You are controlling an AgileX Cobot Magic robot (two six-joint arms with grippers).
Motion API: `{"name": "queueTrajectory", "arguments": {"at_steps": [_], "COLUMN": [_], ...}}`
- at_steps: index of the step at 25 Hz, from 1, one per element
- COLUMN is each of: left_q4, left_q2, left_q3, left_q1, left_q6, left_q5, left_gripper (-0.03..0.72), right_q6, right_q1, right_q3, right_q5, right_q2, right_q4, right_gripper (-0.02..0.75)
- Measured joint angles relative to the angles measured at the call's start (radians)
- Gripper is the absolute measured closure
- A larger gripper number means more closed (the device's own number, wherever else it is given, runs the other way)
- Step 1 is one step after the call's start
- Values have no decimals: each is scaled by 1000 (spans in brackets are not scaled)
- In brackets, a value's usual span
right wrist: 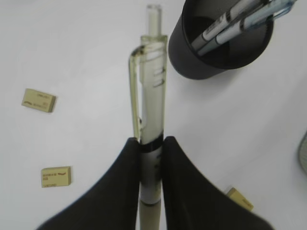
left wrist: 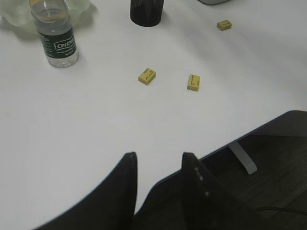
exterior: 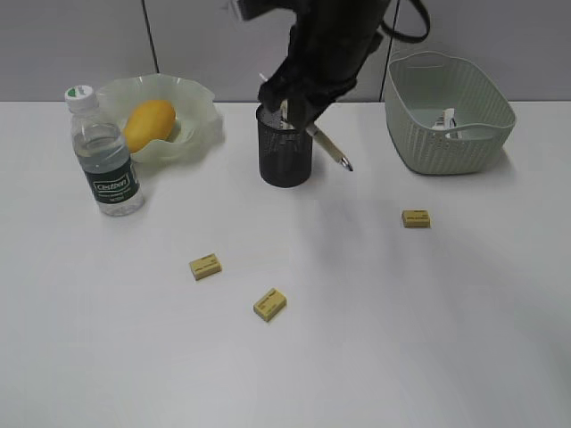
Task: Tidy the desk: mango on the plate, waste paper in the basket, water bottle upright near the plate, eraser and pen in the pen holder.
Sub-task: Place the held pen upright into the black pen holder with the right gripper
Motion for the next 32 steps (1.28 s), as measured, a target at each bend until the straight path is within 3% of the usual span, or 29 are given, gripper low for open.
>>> {"name": "queueTrajectory", "arguments": {"at_steps": [3,9,13,19,25,32], "left_q4": [0,0,0,0,0,0], "left_q2": [0,0,0,0,0,0], "left_q3": [0,0,0,0,0,0], "left_q1": [0,0,0,0,0,0], "left_q6": [0,0,0,0,0,0], "left_q5": [0,0,0,0,0,0], "left_gripper": [449,449,449,449,449,449], "right_q6": [0,46,90,111,112,112], "right_q1": [-3,-4,-4,-9,-52,-76], "right_q3": [117,486,606,625,624,545], "right_q5": [-116,-533,-770,-1058,-1252,-1300], "right_q2": [-103,-281,-295,-250,-162,-62], "right_q4": [1,1,1,18,89,105], "right_gripper": [624,624,624,624,624,624]}}
